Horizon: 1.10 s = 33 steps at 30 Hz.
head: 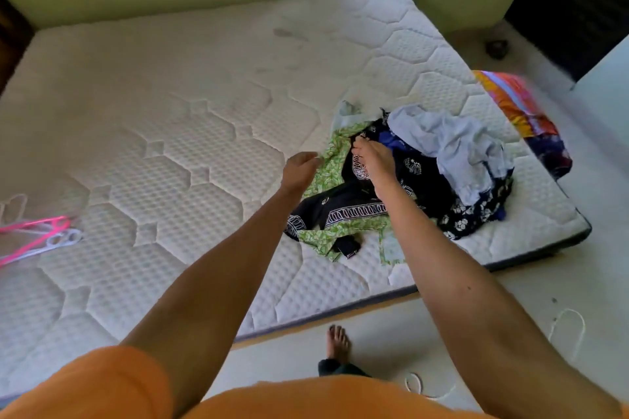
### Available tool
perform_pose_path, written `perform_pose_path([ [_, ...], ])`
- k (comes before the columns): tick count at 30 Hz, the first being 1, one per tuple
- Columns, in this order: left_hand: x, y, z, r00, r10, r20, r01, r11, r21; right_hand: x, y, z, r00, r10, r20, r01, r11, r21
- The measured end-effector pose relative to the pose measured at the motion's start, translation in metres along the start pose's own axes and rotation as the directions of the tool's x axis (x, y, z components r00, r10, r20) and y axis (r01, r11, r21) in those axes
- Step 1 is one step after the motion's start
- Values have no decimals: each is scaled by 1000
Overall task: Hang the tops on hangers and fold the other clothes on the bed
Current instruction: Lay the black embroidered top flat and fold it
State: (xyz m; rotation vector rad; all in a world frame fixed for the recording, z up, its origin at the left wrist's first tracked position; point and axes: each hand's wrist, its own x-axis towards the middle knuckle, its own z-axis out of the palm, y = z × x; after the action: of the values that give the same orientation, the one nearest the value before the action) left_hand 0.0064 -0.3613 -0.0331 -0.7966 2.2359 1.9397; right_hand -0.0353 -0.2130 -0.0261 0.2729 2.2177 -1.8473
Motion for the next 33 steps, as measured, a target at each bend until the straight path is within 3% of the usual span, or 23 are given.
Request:
perform_pose_path([
  [5,52,-3,70,997,-21,78,14,996,88,55,19,-17,997,69,-22,-70,994,-89],
  [10,100,-24,105,992,-43,120,17,977,212,99,58,-41,980,152,-131,-181,951,-249],
  [13,125,-45,121,984,-88,154,41,958,282,118,96,-57,948,263,-180,-317,839,-442],
  [16,140,-59,137,976,-119,180,50,937,345,130,130,-67,872,447,-198,-461,620,-635],
  [19,146,-67,154,963,-149,223,54,923,381,134,153,-76,824,545,-153,-476,520,-709],
  [22,149,-77,164,955,-159,250,44,911,410,131,157,-78,887,445,-121,-373,539,-755],
  [25,148,-75,168,950,-156,270,24,901,434,132,138,-74,943,280,-181,-296,456,-839],
  [27,146,-67,168,946,-147,288,1,892,452,136,114,-70,960,246,-136,-229,408,-884],
  [33,135,-22,160,883,-83,462,-202,822,533,146,39,-60,986,165,-33,-105,452,-886],
])
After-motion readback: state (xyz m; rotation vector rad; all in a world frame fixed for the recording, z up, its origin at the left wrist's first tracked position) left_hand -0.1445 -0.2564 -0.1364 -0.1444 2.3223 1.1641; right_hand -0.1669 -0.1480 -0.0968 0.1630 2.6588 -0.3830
